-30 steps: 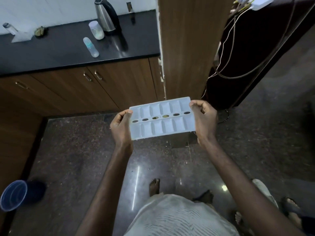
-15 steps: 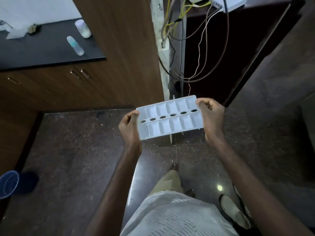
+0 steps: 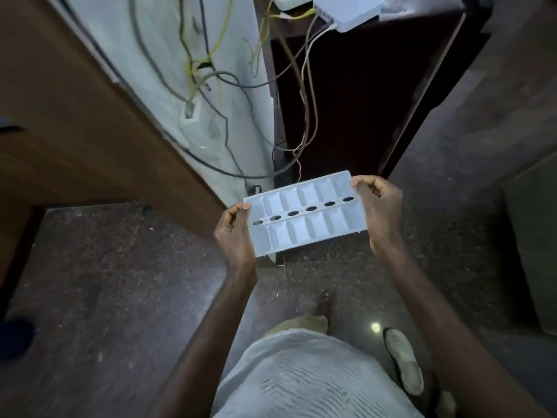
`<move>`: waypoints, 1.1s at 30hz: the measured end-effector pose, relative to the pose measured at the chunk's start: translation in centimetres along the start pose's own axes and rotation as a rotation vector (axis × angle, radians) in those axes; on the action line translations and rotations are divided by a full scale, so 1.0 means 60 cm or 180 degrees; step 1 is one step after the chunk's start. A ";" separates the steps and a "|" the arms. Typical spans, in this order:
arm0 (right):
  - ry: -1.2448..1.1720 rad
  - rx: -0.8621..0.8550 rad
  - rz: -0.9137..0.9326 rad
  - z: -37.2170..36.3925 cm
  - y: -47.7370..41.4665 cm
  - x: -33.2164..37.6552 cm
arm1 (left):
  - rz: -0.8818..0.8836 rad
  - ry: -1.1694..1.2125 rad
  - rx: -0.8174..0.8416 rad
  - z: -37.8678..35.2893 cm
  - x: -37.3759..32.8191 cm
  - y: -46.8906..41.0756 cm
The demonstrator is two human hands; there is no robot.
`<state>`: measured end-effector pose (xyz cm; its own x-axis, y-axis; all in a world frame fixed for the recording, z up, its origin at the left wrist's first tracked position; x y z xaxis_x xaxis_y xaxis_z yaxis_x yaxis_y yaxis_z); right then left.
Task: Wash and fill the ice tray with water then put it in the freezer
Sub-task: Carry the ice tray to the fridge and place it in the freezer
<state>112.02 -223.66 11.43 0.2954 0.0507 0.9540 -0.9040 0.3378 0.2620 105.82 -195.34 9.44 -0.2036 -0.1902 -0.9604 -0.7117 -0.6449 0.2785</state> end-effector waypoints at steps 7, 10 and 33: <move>0.0098 -0.0143 -0.0156 0.098 -0.140 0.004 | -0.0146 -0.0123 0.0173 -0.173 0.017 0.010; 0.0173 -0.0226 -0.0182 0.134 -0.193 0.014 | -0.0061 -0.0131 0.0292 -0.235 0.025 0.010; 0.0369 -0.0404 -0.0348 0.569 -0.708 0.051 | 0.0040 -0.0509 0.0726 -0.919 0.067 0.117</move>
<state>140.75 -269.93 8.19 0.4298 0.1125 0.8959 -0.8206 0.4625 0.3356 137.10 -241.43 7.77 -0.3039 -0.0661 -0.9504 -0.8377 -0.4566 0.2996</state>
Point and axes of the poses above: each hand's wrist, its own y-axis away from the middle knuckle, its own z-axis out of the back of the hand, x = y × z, the point moved 6 cm from there along -y, towards the middle knuckle, and after that the axes turned 5 degrees about -z, right-handed, at the moved point
